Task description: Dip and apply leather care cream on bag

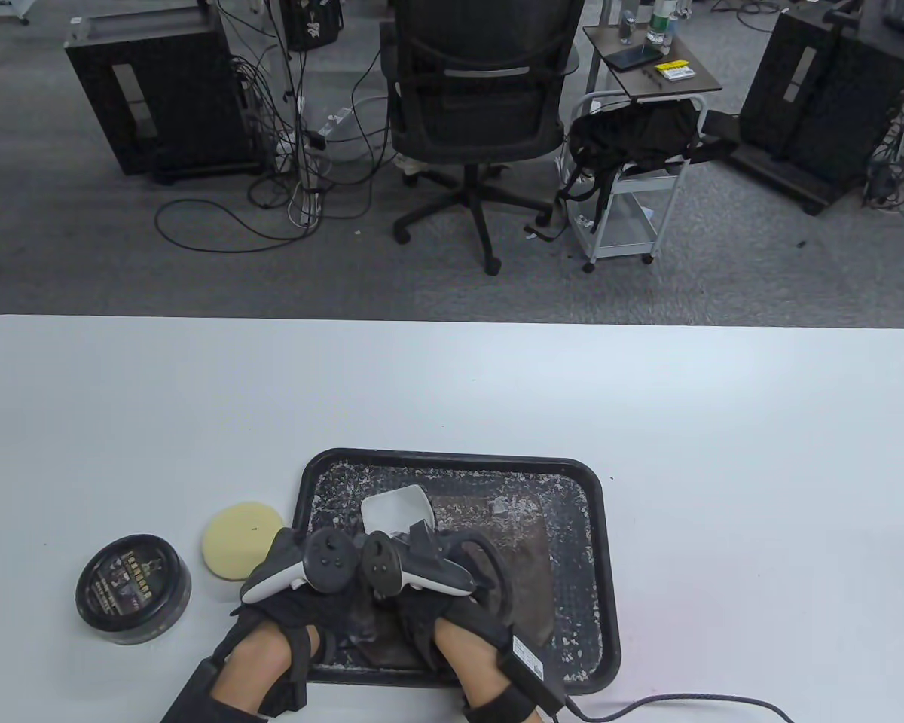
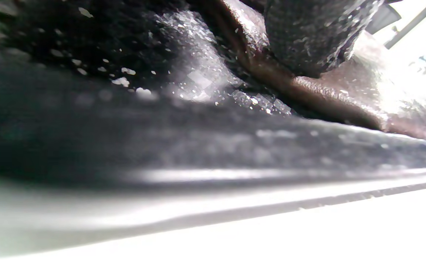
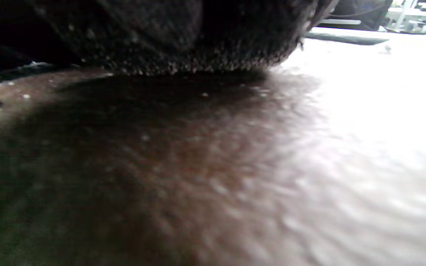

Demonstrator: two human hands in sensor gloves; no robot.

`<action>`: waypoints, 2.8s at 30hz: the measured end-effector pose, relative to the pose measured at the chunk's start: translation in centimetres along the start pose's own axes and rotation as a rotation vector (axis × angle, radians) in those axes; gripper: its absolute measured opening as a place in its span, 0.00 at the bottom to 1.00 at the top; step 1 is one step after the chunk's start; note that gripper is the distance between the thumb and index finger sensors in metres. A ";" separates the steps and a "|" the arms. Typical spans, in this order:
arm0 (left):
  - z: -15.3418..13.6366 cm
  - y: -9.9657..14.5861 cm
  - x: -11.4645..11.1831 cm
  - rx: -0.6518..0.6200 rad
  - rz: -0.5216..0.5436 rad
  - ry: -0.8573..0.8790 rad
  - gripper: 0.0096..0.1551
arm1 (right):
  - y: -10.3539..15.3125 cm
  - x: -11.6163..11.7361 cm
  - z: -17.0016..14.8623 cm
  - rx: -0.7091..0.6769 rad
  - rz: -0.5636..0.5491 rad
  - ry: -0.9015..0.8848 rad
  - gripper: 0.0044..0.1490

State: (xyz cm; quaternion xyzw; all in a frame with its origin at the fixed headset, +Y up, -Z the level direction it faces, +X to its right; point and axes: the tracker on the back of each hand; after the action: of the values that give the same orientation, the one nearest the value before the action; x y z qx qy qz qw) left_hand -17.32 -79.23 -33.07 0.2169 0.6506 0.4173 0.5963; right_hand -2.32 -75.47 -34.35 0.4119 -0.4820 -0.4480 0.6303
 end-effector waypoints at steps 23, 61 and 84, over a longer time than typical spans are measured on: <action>-0.5 0.0 -0.1 -0.009 0.012 0.029 0.62 | 1.1 -1.4 -9.7 0.357 0.254 -0.105 0.34; -0.6 -0.2 -0.4 -0.033 -0.002 0.028 0.68 | 2.8 0.6 3.8 -0.096 0.057 -0.137 0.37; -0.5 -0.1 -0.5 -0.015 -0.012 0.016 0.65 | 2.7 -1.0 -3.4 0.113 0.330 -0.064 0.33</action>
State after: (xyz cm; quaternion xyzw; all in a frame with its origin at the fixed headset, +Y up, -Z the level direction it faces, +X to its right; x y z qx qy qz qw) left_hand -17.71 -79.81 -32.85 0.2054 0.6534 0.4203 0.5951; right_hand 1.33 -73.47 -32.74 0.3476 -0.5870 -0.3237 0.6557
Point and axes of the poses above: the tracker on the back of each hand, its own z axis roughly to the thumb side, its own y axis roughly from the fingertips to the wrist, x = y × z, and after that the axes turned 14 degrees about x, right-handed
